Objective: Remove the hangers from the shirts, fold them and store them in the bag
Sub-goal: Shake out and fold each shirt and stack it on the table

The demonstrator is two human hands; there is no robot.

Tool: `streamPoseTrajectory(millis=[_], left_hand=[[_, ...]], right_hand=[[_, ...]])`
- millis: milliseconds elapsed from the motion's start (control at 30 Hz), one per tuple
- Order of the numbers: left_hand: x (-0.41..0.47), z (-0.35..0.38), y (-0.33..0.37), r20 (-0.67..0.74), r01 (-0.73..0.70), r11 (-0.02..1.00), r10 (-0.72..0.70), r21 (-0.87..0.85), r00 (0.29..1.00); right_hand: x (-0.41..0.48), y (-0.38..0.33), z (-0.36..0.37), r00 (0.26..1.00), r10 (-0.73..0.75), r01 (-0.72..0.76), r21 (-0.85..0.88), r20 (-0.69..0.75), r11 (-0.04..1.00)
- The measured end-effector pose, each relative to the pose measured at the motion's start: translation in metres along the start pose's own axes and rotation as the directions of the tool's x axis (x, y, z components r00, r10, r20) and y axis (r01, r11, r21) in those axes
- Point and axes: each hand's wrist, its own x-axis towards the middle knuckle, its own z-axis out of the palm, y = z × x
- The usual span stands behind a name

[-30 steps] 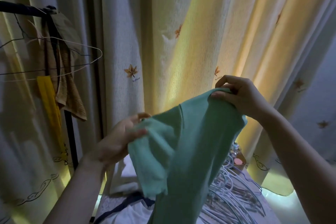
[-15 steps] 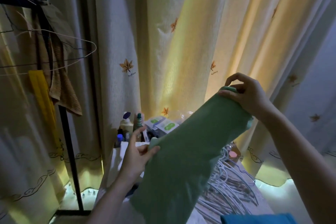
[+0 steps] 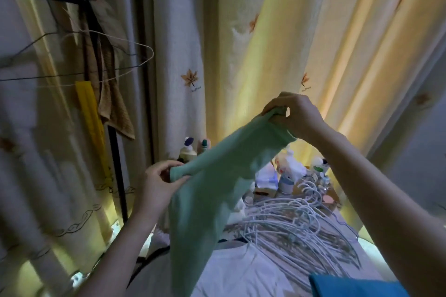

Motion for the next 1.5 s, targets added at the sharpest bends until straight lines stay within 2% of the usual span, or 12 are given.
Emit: streamPoseTrajectory(millis=[133,267,433,533,633,833,933,1100,1167,1267,1367,1500], left_hand=[[-0.003,-0.032,0.0,-0.256,-0.237,0.948,0.288,0.212,0.923],[-0.027,-0.025,-0.006,-0.201,-0.382,0.875,0.448,0.296,0.871],[-0.084,0.042,-0.039,0.05,-0.382,0.913,0.379,0.147,0.924],[-0.134,0.092,-0.072,0.304,-0.147,0.98,0.101,0.131,0.947],[-0.188,0.141,-0.106,0.599,-0.018,0.982,-0.101,0.189,0.794],[-0.248,0.179,-0.15,0.85,-0.107,0.961,-0.169,0.254,0.498],[-0.246,0.169,-0.163,0.855,-0.014,0.958,-0.25,0.287,0.454],[-0.21,0.131,-0.193,0.645,0.205,0.912,-0.398,0.355,0.653],[-0.193,0.113,-0.201,0.524,0.396,0.866,-0.499,0.304,0.69],[-0.164,0.094,-0.207,0.383,0.632,0.743,-0.662,0.221,0.644],[-0.142,0.076,-0.219,0.274,0.66,0.731,-0.679,0.175,0.681],[-0.123,0.064,-0.239,0.245,0.694,0.672,-0.74,0.259,0.626]], right_hand=[[0.016,-0.022,0.007,0.984,-0.104,0.117,0.083,-0.142,0.99],[0.004,-0.013,0.002,0.965,-0.175,0.203,0.131,-0.195,0.97],[-0.06,0.04,0.014,0.985,-0.156,0.166,0.147,-0.074,0.975],[-0.116,0.083,0.037,0.999,-0.037,0.037,0.152,-0.001,0.988],[-0.182,0.12,0.063,0.993,0.075,-0.086,0.125,0.092,0.988],[-0.281,0.14,0.11,0.957,0.254,-0.267,0.078,0.14,0.961],[-0.292,0.133,0.132,0.932,0.343,-0.352,0.071,0.119,0.933],[-0.249,0.087,0.178,0.945,0.276,-0.299,0.114,0.176,0.948],[-0.225,0.053,0.202,0.947,0.216,-0.261,0.177,0.24,0.949],[-0.193,-0.002,0.244,0.942,0.082,-0.205,0.368,0.324,0.907],[-0.18,-0.045,0.283,0.823,-0.1,-0.227,0.486,0.56,0.844],[-0.217,-0.041,0.302,0.782,0.091,-0.474,0.495,0.616,0.728]])
